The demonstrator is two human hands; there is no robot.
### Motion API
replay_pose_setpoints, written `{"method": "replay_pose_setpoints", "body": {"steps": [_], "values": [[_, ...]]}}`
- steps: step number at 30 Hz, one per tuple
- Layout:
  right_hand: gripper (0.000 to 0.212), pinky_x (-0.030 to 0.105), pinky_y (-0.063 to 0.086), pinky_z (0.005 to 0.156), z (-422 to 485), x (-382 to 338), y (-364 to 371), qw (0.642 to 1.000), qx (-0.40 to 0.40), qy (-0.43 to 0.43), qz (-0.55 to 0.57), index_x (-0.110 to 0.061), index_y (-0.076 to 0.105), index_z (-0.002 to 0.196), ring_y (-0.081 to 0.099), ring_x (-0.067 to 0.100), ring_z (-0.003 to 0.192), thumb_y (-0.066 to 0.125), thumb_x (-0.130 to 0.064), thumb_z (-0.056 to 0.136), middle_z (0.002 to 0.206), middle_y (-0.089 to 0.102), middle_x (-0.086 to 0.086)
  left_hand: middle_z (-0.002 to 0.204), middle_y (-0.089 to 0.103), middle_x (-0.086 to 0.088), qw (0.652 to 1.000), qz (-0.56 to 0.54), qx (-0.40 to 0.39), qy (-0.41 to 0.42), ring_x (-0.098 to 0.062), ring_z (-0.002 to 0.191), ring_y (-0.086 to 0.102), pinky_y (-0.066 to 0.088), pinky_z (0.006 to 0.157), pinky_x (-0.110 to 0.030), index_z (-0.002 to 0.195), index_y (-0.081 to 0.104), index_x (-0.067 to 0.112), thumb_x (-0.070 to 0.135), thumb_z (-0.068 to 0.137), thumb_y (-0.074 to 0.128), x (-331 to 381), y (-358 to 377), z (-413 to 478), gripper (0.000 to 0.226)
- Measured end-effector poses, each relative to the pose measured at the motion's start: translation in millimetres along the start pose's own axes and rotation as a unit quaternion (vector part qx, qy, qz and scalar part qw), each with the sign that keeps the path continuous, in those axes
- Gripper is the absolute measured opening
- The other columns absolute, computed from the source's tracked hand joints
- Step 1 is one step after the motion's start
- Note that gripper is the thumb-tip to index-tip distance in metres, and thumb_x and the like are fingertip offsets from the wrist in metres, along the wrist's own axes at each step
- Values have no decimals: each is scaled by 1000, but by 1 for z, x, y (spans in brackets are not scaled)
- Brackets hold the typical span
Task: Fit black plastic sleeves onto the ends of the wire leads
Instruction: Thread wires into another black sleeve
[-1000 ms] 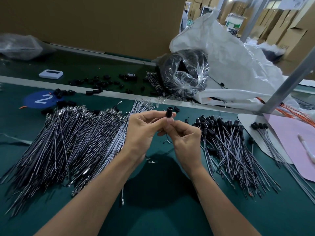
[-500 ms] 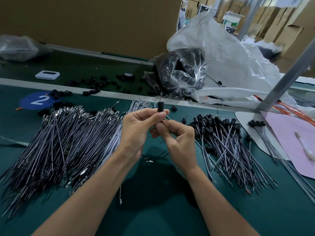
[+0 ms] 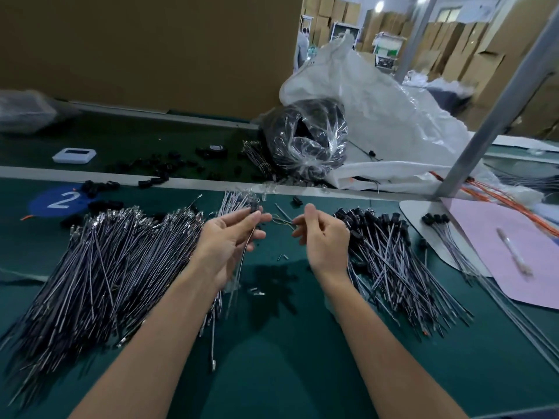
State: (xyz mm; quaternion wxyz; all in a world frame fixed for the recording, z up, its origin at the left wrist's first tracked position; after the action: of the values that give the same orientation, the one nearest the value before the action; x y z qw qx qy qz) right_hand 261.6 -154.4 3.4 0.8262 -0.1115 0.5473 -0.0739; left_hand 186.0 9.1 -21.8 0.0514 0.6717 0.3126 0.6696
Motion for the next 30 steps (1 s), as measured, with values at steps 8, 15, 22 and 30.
{"method": "replay_pose_setpoints", "body": {"steps": [8, 15, 22, 30], "values": [[40, 34, 49, 92, 81, 0, 87, 914, -216, -77, -335, -13, 62, 128, 60, 30, 112, 45, 1, 94, 123, 65, 14, 89, 77, -9, 999, 45, -4, 15, -8, 47, 61, 38, 39, -15, 96, 70, 7, 14, 87, 65, -2, 7, 4, 12], [19, 38, 52, 80, 97, 3, 121, 862, -241, -122, -428, -5, 71, 101, 64, 36, 97, 53, -9, 95, 101, 68, 19, 86, 77, -4, 996, 84, 1, 32, -13, 60, 69, 47, 47, -18, 96, 67, 16, 2, 91, 62, 0, 6, 2, 16], [10, 37, 54, 82, 96, -12, 84, 949, -165, -67, -259, -13, 68, 87, 65, 25, 87, 76, -12, 81, 92, 70, 11, 82, 77, -6, 994, 90, 12, 58, -14, 67, 72, 54, 54, -21, 102, 67, 8, -2, 91, 61, 3, 3, 4, 16], [18, 22, 53, 66, 22, -25, 23, 983, -177, -45, 10, -20, 73, 78, 64, 7, 60, 75, -3, 81, 69, 72, -3, 73, 75, 2, 978, 178, -8, 105, -12, 64, 72, 53, 51, -19, 89, 70, 15, -5, 88, 65, 7, 14, -1, 21]]}}
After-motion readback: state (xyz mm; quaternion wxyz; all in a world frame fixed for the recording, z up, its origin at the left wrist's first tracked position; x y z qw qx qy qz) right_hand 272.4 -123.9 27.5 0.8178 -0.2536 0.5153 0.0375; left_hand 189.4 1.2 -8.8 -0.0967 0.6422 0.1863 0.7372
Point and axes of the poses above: each hand's wrist, its own z-axis towards the middle knuckle, its own y-axis out of the palm, x = y × z, the point moved 9 cm from there along z, towards the middle knuckle
